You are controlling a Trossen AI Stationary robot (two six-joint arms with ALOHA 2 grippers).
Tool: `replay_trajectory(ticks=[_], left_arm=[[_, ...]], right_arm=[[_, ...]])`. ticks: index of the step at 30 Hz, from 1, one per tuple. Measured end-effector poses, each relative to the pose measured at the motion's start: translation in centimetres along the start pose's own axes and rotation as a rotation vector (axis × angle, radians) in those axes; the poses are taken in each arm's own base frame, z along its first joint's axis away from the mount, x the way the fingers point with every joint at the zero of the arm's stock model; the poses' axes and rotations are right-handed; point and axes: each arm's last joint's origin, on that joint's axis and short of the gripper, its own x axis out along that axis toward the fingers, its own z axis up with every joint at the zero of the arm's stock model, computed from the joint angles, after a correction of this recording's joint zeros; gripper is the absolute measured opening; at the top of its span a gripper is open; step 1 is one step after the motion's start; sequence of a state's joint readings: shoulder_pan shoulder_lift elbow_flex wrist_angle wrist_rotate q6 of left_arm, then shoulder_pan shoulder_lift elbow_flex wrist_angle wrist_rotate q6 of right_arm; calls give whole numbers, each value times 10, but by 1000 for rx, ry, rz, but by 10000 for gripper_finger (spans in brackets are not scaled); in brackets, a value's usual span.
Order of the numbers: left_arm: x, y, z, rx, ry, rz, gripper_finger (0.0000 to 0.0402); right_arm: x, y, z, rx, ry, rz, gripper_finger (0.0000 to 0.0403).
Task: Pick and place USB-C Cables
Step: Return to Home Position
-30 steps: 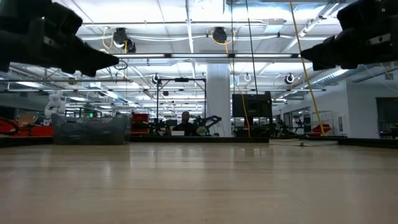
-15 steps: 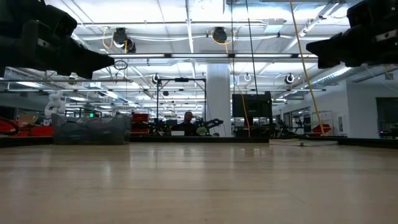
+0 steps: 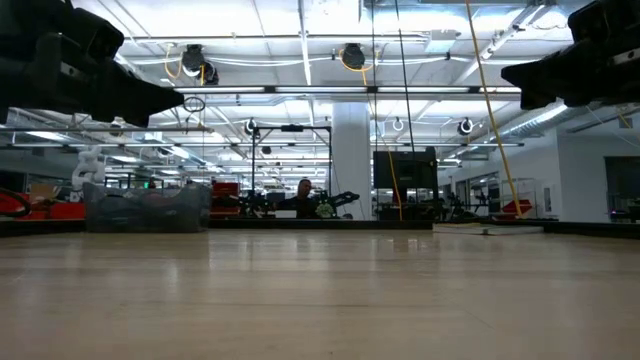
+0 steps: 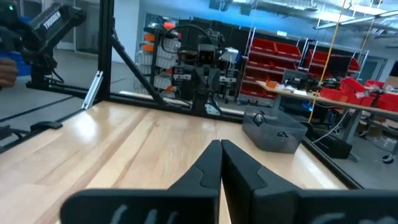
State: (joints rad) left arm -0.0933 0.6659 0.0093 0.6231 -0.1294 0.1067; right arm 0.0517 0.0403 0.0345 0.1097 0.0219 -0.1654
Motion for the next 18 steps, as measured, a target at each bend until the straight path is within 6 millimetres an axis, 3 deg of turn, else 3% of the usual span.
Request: replay_trajectory(ticks=[18], left_arm=[[0,0,0,-7,-1,0,26]], right_arm=[[-3,0,0,-3,-5,-9,0]])
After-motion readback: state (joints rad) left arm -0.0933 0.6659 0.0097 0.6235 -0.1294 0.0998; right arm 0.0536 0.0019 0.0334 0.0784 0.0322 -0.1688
